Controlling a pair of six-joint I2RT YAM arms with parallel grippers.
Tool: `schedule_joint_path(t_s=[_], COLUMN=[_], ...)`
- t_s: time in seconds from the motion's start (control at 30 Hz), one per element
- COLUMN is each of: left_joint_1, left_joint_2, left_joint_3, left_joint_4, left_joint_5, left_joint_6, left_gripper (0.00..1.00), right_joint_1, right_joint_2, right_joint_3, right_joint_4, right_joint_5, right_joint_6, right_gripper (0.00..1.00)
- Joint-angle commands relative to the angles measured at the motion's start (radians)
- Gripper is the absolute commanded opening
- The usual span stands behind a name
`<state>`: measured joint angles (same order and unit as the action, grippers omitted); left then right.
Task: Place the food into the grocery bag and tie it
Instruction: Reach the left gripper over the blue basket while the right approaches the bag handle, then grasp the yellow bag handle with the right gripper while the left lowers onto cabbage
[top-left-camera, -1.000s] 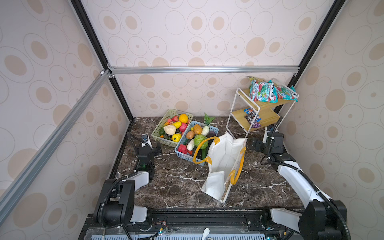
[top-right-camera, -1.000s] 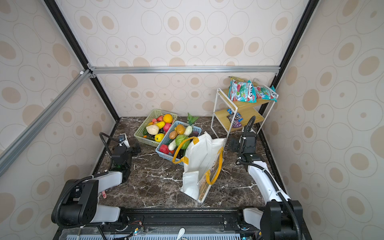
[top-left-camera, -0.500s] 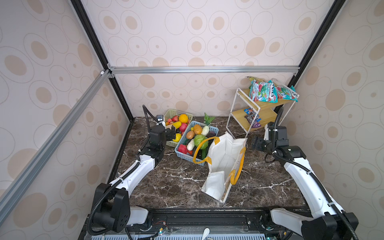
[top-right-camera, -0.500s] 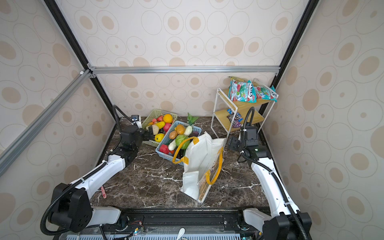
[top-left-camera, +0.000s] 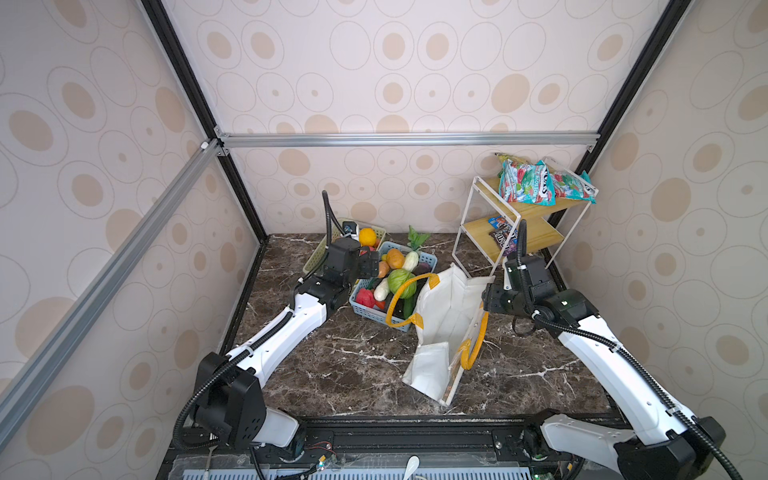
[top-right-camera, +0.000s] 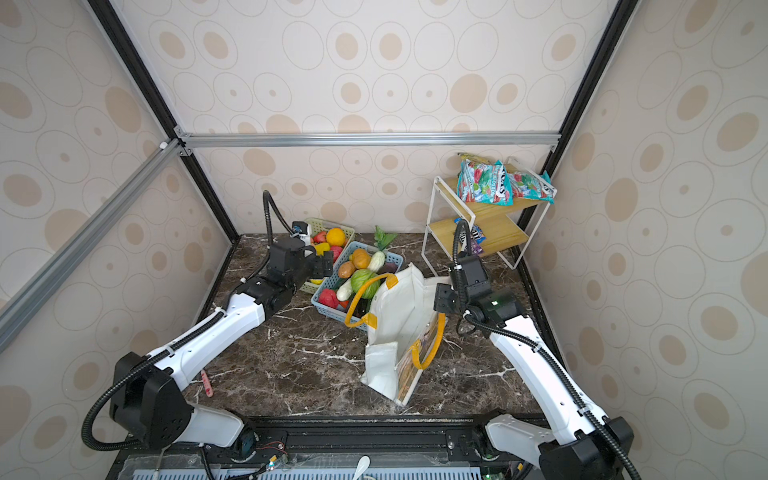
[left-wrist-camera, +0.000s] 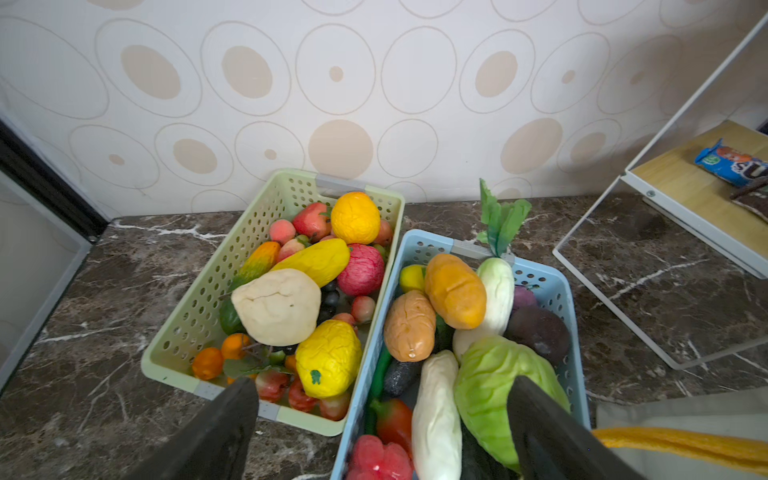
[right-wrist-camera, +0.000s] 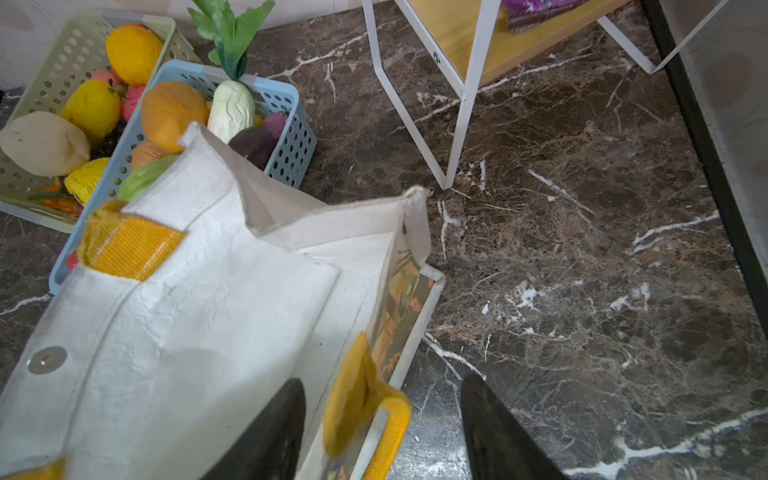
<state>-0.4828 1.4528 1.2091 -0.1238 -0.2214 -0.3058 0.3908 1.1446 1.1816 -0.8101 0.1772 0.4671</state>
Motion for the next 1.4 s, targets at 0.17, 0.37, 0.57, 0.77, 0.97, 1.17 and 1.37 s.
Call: schedule_joint_path(t_s=[0.17,0.37,0.57,0.77,0.97,1.17,1.37], left_joint_1=[-0.096,-0.148,-0.172,-0.174,-0.174,-0.173,-0.173], left_joint_2=[0.074,0.121,0.164,0.19,0.19,0.181,0.183], left_joint_3=[0.136,0.199,0.239,0.271,0.271,0.267,0.265], left_joint_4=[-0.119,-0.141,-0.17,-0.213,-0.228,-0.224,-0.218], left_joint_5=[-0.016,-0.02,-0.015,0.013,-0.007,-0.018,-0.027], left_joint_6=[-0.038,-0.038,-0.041,-0.061,-0.063,-0.065,-0.064], left_gripper=[0.93,0.94,0.94,0.94,0.94,0.95,0.95], right_joint_1=[0.041,0.043,0.044,0.044,0.044,0.045,0.044], right_joint_2=[-0.028,-0.023,-0.007,0.011,0.021,0.026,0.032], right_joint_3=[-0.021,-0.08,-0.105,-0.112,-0.114,-0.126,-0.127], right_joint_4=[-0.047,0.021,0.06,0.09,0.109,0.133,0.161], right_joint_5=[-0.002,-0.064,-0.06,-0.038,-0.002,0.037,0.066], right_joint_6=[0.114,0.168,0.171,0.168,0.207,0.278,0.33], right_gripper=[0.59,0.56,0.5,0.36,0.23,0.12,0.07])
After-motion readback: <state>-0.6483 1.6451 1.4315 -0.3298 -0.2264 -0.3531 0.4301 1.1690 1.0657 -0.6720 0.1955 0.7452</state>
